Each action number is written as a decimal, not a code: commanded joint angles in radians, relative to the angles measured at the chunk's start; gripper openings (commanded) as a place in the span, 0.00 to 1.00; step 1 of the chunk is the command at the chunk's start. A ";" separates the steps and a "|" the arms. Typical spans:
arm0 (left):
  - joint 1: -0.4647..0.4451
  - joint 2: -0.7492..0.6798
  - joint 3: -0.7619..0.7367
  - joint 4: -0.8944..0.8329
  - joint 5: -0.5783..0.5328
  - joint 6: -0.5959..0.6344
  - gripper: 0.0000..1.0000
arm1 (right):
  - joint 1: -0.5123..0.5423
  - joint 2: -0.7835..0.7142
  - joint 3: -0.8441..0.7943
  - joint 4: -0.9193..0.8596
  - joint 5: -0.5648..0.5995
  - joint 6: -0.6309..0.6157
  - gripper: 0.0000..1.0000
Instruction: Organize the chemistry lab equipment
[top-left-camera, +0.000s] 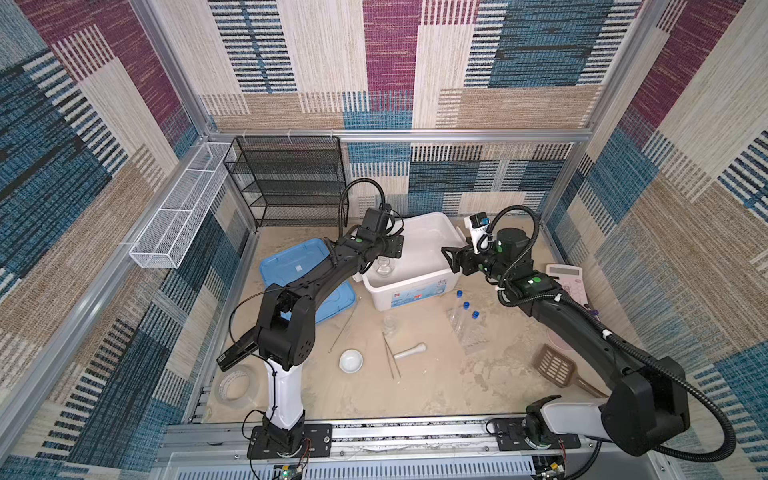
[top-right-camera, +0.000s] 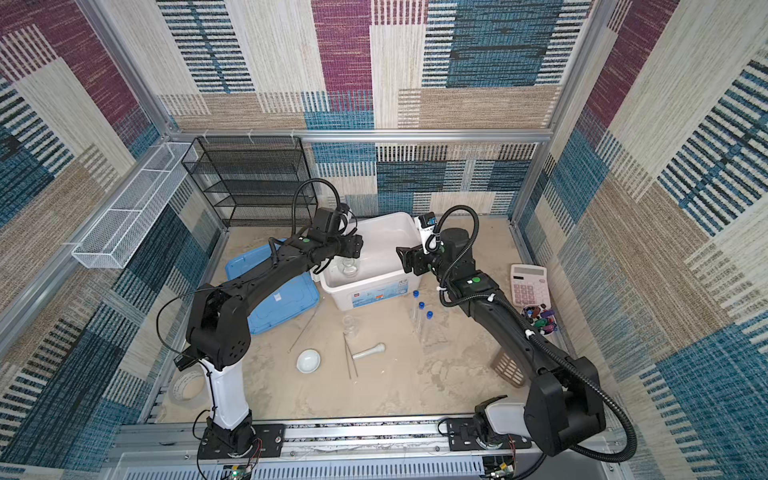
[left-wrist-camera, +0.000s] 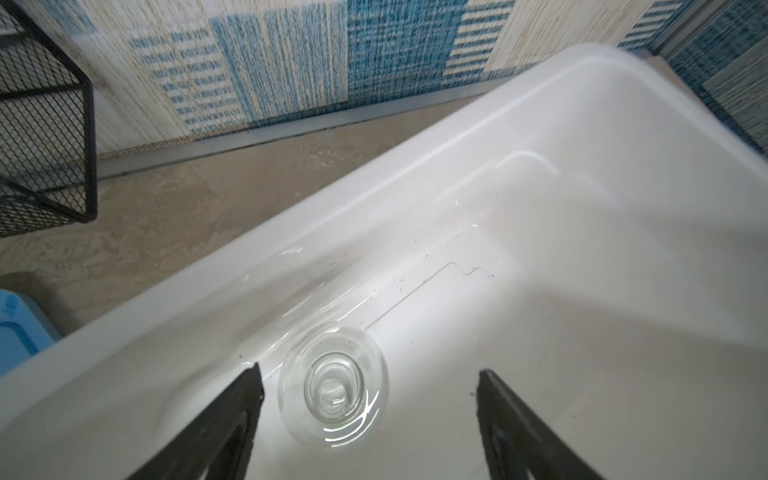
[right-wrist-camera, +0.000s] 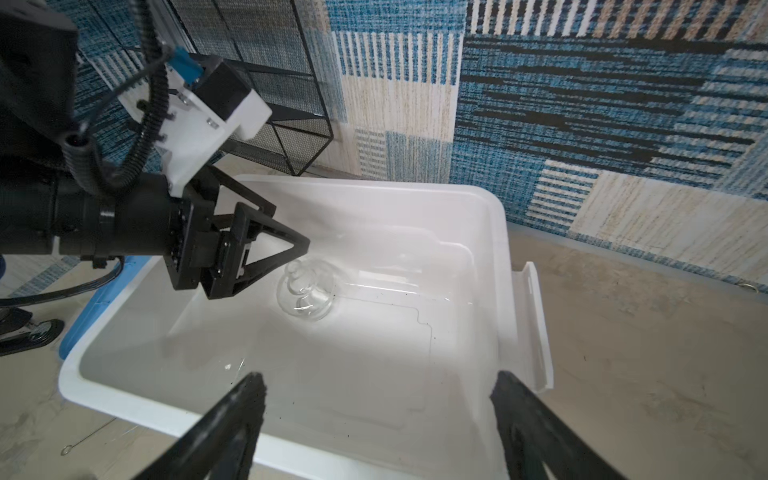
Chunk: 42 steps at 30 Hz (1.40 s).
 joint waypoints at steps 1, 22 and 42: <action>-0.002 -0.060 -0.033 0.055 -0.009 -0.018 0.97 | 0.016 -0.004 0.019 -0.042 -0.031 -0.019 0.86; 0.012 -0.524 -0.511 0.105 -0.263 -0.091 0.99 | 0.329 0.006 0.068 -0.307 0.201 0.205 0.81; 0.111 -0.708 -0.758 0.038 -0.287 -0.200 0.99 | 0.594 0.207 0.079 -0.386 0.259 0.449 0.78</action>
